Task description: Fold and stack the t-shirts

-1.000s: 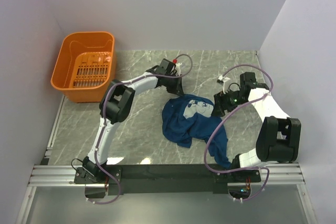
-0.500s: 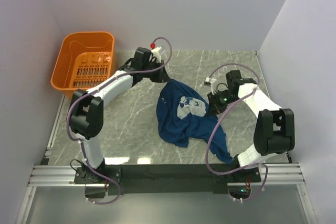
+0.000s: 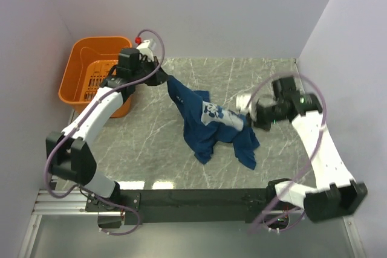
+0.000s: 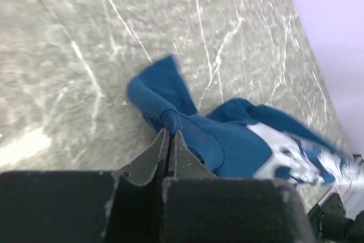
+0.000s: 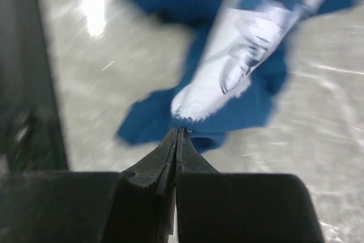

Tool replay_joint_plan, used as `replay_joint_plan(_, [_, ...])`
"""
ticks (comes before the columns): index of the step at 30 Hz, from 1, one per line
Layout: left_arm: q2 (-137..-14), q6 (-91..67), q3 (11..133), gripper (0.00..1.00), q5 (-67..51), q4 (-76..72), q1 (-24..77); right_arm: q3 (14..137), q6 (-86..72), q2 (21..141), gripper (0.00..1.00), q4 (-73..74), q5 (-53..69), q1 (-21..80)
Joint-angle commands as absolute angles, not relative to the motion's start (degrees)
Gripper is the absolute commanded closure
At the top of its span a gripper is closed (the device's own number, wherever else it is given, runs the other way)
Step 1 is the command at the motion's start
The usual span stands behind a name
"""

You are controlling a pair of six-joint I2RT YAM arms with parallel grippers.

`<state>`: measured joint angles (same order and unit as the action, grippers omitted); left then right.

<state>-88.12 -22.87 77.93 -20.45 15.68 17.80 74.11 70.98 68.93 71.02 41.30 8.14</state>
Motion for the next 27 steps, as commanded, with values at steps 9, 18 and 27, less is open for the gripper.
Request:
replay_joint_plan(9, [-77.3,-22.1,64.3,1.00,-23.1,20.0,16.2,52.6,76.1,57.7,0.66,77.7,28.9,22.6])
replay_joint_plan(18, [-66.8,-28.3,49.3,1.00,-26.1,24.0,16.2,61.4,41.8,72.9,0.54,52.0,34.2,11.3])
replay_joint_plan(27, [-64.7,-31.8,44.2,0.99,-23.1,22.1,16.2,72.7,31.2,95.5,0.53,44.2,33.1,10.6])
